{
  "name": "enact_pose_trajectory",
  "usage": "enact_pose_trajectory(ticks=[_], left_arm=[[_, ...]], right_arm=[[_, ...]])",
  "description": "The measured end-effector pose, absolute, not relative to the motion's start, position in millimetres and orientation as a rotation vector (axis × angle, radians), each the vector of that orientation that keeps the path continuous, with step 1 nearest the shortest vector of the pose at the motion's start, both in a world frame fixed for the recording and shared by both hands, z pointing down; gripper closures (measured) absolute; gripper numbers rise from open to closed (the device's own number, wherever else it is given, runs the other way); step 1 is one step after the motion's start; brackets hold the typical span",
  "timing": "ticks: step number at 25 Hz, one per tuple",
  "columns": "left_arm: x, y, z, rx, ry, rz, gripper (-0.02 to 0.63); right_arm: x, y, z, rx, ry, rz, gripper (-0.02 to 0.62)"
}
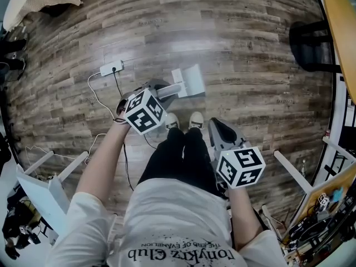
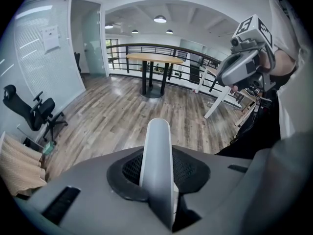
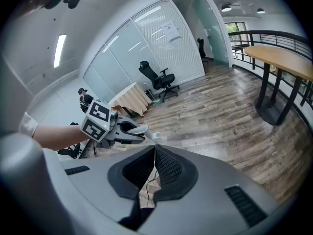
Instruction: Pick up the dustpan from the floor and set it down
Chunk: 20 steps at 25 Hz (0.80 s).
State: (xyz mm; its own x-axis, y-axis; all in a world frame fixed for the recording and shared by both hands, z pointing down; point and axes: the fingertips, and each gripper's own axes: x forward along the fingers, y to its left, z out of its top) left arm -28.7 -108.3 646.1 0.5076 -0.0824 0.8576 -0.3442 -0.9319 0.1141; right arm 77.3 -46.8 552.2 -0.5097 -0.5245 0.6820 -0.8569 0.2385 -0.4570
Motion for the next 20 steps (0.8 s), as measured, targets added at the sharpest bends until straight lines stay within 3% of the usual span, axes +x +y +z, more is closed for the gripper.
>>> enact_pose_trajectory(ticks=[20], left_arm=[[-37,-97,638,2.512,-0.404,1.417,0.497]], right_arm=[[74,-45,540,1.269,-2.152,1.132,0.569]])
